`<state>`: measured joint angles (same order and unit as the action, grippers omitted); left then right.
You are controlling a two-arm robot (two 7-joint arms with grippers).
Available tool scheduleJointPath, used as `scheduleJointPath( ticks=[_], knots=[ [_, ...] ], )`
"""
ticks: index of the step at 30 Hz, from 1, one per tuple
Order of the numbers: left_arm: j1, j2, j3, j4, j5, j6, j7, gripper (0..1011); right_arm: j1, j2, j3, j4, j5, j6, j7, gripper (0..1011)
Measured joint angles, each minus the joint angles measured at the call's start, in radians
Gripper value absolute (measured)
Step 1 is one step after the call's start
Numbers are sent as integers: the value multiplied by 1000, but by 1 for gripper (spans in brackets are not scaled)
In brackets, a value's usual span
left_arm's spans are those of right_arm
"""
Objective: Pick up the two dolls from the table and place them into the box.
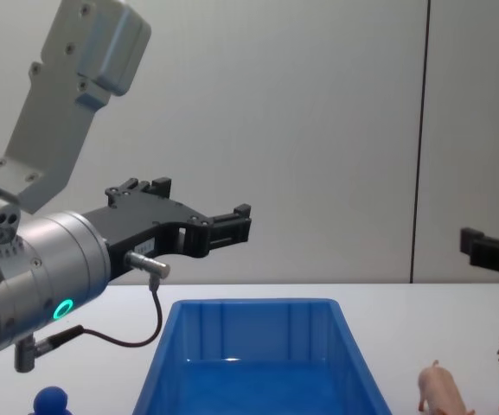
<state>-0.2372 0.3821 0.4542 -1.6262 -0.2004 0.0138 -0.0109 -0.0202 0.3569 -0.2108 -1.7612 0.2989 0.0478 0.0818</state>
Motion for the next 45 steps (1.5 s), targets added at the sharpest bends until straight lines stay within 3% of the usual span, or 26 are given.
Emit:
scheduleJointPath(
  ticks=[11,21,45],
  knots=[
    [0,0,0,0,0,0,0,1003,-37,55,33,6,20,45,23,1001],
    [0,0,0,0,0,0,0,1003,-58,79,43,21,6,103,26,1001],
    [0,0,0,0,0,0,0,1003,-11,43,24,149,-32,199,53,1001]
  ],
)
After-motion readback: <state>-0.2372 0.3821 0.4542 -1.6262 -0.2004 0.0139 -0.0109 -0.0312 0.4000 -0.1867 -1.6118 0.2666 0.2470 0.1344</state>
